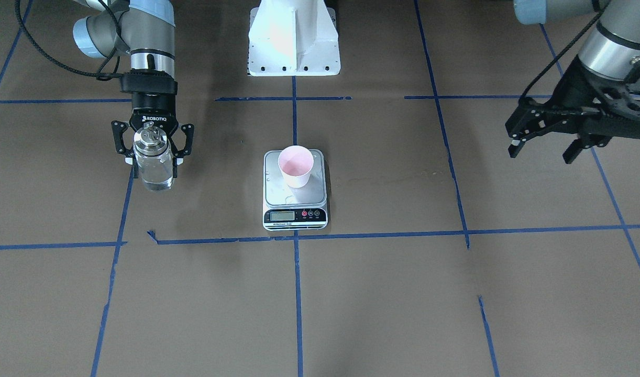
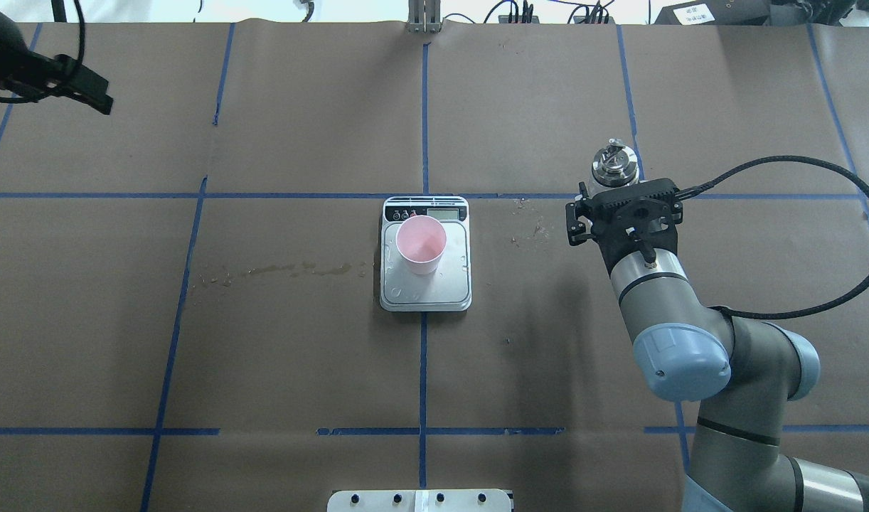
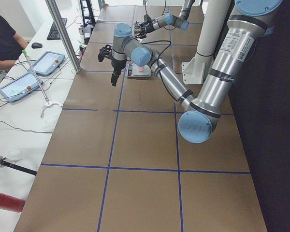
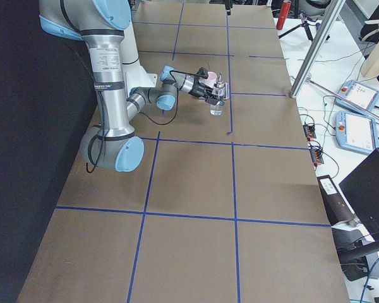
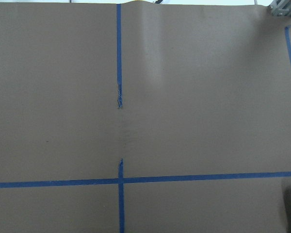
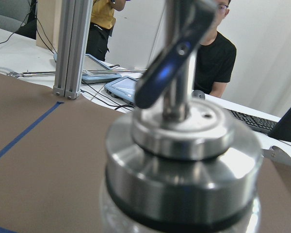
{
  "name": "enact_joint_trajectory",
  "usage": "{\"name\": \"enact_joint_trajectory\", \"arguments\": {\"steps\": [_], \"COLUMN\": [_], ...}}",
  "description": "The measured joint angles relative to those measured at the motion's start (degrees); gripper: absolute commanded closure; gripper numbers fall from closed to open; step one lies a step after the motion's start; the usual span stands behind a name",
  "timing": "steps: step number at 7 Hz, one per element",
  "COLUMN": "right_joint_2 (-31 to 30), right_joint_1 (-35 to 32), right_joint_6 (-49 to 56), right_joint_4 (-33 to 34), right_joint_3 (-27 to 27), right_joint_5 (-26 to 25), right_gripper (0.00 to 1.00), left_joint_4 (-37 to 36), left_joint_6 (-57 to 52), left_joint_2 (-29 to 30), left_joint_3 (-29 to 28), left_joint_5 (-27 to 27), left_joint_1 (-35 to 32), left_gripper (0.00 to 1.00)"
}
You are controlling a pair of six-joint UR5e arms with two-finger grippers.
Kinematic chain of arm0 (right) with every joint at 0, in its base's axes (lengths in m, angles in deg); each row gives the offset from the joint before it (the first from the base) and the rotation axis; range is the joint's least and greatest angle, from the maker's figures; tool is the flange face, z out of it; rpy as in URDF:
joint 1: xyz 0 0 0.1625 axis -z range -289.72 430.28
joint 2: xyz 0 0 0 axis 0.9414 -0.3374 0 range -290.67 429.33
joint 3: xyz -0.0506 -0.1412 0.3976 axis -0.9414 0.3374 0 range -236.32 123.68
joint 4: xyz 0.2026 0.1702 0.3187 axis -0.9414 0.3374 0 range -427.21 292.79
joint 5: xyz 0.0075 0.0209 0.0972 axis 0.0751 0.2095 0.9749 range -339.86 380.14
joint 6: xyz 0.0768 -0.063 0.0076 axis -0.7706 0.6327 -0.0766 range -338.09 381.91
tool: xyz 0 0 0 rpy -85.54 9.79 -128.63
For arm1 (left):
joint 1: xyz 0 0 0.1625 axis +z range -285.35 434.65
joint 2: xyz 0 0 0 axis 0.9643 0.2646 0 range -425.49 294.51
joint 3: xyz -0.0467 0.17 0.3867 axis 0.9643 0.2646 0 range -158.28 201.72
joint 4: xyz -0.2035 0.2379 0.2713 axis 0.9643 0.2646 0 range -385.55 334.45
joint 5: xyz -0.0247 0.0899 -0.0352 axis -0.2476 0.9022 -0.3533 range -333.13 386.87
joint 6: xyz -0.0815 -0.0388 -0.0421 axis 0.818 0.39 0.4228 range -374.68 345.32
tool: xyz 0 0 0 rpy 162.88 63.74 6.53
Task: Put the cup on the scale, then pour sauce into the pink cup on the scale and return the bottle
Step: 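Carry the bottle with the right gripper over the pink cup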
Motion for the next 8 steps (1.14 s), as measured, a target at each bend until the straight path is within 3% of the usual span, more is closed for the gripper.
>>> {"name": "enact_joint_trajectory", "arguments": {"steps": [2,3,5,8], "right_joint_2": [1.8,2.2,4.6,10.2], "right_joint_1": [0.1,0.6,2.9,6.9], "right_joint_6": [13.0,16.6,22.4,25.6], "right_joint_4": [0.9,2.2,8.6,21.9], "right_joint_3": [0.4,0.7,1.8,4.4], "right_joint_5": [-2.3,-3.9,-10.3,-17.3], "right_gripper": [1.00,1.00,1.00,1.00], "left_joint_4": [1.0,3.3,11.6,18.7], "left_joint_6": [-21.0,-24.6,-26.7,-27.4], "left_joint_2": [-7.3,-9.2,-12.1,-14.3], "left_joint_3": [-4.8,-9.0,-15.3,-20.2], "left_joint_5": [-1.6,-3.0,-4.6,-4.8], "left_joint_1": [-9.3,-13.7,-19.4,-20.6], "left_gripper": [0.00,0.00,0.00,0.00]}}
